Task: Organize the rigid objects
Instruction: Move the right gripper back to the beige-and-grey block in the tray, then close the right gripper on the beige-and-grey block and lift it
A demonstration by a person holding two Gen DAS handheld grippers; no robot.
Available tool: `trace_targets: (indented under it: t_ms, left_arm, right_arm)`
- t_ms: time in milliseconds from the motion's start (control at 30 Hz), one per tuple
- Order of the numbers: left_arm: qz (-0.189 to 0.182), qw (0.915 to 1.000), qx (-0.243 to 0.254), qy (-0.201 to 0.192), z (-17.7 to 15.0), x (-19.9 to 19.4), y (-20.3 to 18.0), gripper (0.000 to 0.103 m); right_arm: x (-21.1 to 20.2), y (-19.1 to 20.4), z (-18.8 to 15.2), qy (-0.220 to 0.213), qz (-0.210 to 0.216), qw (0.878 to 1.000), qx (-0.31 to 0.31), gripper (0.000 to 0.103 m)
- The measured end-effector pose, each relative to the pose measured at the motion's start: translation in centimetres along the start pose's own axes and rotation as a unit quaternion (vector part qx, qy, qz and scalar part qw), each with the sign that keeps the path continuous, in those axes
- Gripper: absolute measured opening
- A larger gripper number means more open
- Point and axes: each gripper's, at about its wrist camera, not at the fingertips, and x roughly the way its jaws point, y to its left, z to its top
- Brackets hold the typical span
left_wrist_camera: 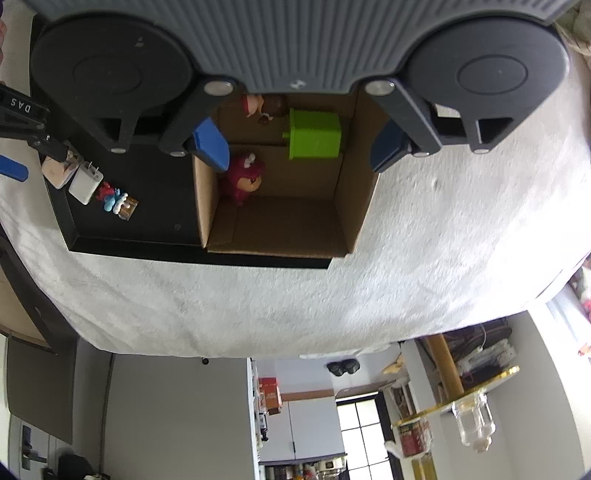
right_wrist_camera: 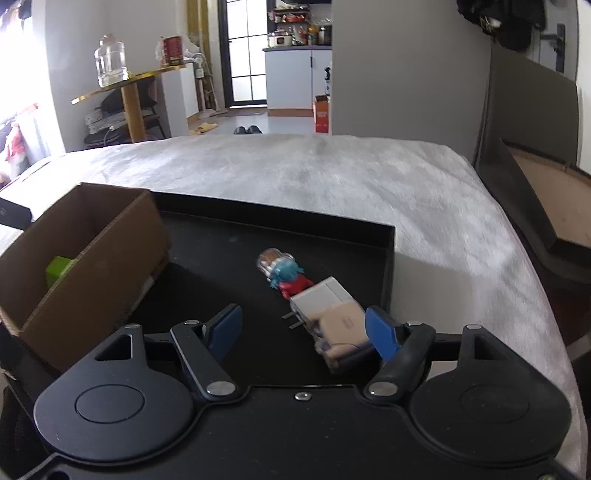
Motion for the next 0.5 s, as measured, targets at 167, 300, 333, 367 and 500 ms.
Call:
trace_targets:
  t_ms: [167,300,333,367,500]
  left_arm:
    - [0.014,0.9994,0.027,-0.014,-0.2,-0.4,-0.6,0.085]
    - [0.021,0.9988,0.042,-0.010,-0.2,0.2,-1.0,0.085]
    - [0.023,0.9986,0.048,-0.006,-0.2,0.5,-1.2,0.085]
    - [0.024,0.9984,0.051,-0.003,-0.2,0.7,-1.4,0.085]
    - [0.029,0.9981,0.054,0.005,-0.6,1.1,-1.7,0.085]
  right_arm:
    - [0.8,-1.1,-0.9,0.002,-0.005,1.000,-0.008,0.073]
    - [1.3,-1.9,-1.0,0.002,-0.002,1.000,-0.002,0.072]
    - [1.3,-2.0,-0.9,-0.003,-0.003,1.000,-0.007,0.071]
    - [1.3,-2.0,-0.8,-0.010,-0.005,1.000,-0.013,0.071]
    - [1.7,-2.3,-0.6,-0.025,-0.004,0.999,-0.026,0.069]
